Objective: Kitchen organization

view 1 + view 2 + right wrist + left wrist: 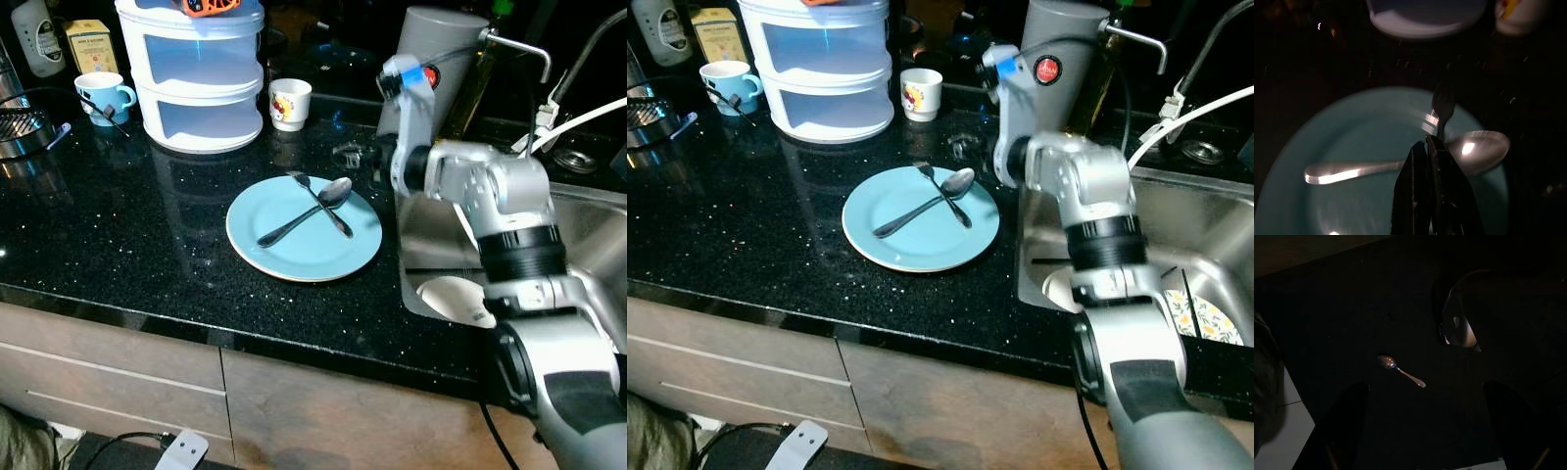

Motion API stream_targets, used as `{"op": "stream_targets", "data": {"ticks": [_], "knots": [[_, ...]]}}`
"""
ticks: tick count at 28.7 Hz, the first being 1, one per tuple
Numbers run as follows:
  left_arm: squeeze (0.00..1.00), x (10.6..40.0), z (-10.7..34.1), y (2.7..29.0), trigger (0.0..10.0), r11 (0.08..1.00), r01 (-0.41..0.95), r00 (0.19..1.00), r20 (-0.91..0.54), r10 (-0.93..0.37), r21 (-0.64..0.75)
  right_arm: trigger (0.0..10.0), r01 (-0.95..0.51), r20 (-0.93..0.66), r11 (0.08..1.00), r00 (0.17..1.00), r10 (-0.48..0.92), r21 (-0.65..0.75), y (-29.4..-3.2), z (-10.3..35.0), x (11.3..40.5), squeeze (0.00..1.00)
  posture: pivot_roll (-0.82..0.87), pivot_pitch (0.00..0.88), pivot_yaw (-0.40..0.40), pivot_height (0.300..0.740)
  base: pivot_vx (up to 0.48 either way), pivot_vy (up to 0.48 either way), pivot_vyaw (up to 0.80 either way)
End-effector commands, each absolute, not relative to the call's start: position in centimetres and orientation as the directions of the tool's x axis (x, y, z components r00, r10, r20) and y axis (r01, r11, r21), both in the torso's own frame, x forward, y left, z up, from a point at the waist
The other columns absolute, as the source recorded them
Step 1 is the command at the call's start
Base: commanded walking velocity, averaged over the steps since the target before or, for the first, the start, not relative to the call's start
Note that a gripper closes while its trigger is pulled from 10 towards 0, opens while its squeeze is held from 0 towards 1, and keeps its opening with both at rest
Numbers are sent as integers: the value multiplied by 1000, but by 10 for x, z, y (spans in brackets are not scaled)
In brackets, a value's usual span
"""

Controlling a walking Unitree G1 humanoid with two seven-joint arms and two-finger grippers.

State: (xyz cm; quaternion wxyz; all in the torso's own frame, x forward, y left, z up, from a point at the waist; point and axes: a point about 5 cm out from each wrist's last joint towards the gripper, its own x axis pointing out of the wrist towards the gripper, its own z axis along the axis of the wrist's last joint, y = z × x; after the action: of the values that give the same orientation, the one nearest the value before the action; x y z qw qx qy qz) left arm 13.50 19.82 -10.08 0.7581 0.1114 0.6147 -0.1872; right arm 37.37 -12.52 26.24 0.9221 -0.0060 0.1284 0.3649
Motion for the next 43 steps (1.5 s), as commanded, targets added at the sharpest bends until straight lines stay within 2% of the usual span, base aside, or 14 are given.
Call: {"op": "stream_targets", "data": {"ticks": [1,2,3,5,6,19,20,21,22,33,34,35,36,43], "knots": [[0,126,-105,184,10000,891,437,132,-972,-195,-120,6431,-693,-266,721,698,665,-12,-121,261,368,0,-25,0,-95,740,0,0,0],[0,126,-105,184,10000,891,438,132,-972,-195,-119,6431,-689,-280,723,703,653,-43,-120,257,367,0,-25,0,-95,740,0,0,0],[0,126,-105,185,10000,891,439,131,-972,-194,-119,10000,-682,-291,730,707,645,-37,-116,250,366,0,-25,0,-94,740,0,0,0],[0,126,-105,185,10000,891,439,130,-972,-194,-119,10000,-674,-286,738,705,649,12,-112,245,365,0,-25,0,-94,740,0,0,0],[0,126,-105,185,10000,891,439,131,-972,-194,-119,10000,-669,-294,743,708,642,11,-108,239,366,1000,-18,0,-92,740,0,0,0],[0,125,-105,184,10000,891,439,130,-972,-195,-120,10000,-561,-357,828,777,519,-19,-83,219,372,1000,-12,0,-98,740,0,0,0],[0,125,-105,184,10000,891,438,130,-972,-195,-120,10000,-551,-369,834,780,506,-19,-85,219,373,890,-15,0,-97,740,0,0,0],[0,125,-105,184,10000,891,438,131,-972,-195,-120,10000,-543,-378,840,781,497,-19,-85,218,373,71,-15,0,-97,740,0,0,0],[0,125,-105,184,10000,891,438,130,-972,-195,-120,10000,-507,-419,862,784,458,-8,-91,215,374,0,-15,0,-97,740,0,0,0],[0,125,-105,184,10000,890,439,129,-972,-195,-120,10000,-472,-554,882,730,400,15,-102,195,367,0,-20,0,-98,740,0,0,0],[0,125,-105,184,10000,890,439,129,-972,-195,-120,3020,-477,-573,878,715,401,19,-102,191,366,0,-20,0,-98,740,0,0,0],[0,125,-105,184,10000,891,439,130,-972,-195,-120,3020,-481,-583,877,707,401,21,-101,189,365,0,-20,0,-98,740,0,0,0],[0,126,-105,184,10000,891,438,130,-972,-195,-120,0,-484,-591,875,700,400,19,-101,187,364,0,-16,0,-102,740,0,0,0],[0,126,-105,184,10000,891,437,131,-972,-195,-120,0,-509,-611,860,671,420,33,-97,183,359,0,-18,0,-104,740,0,0,0]]}}
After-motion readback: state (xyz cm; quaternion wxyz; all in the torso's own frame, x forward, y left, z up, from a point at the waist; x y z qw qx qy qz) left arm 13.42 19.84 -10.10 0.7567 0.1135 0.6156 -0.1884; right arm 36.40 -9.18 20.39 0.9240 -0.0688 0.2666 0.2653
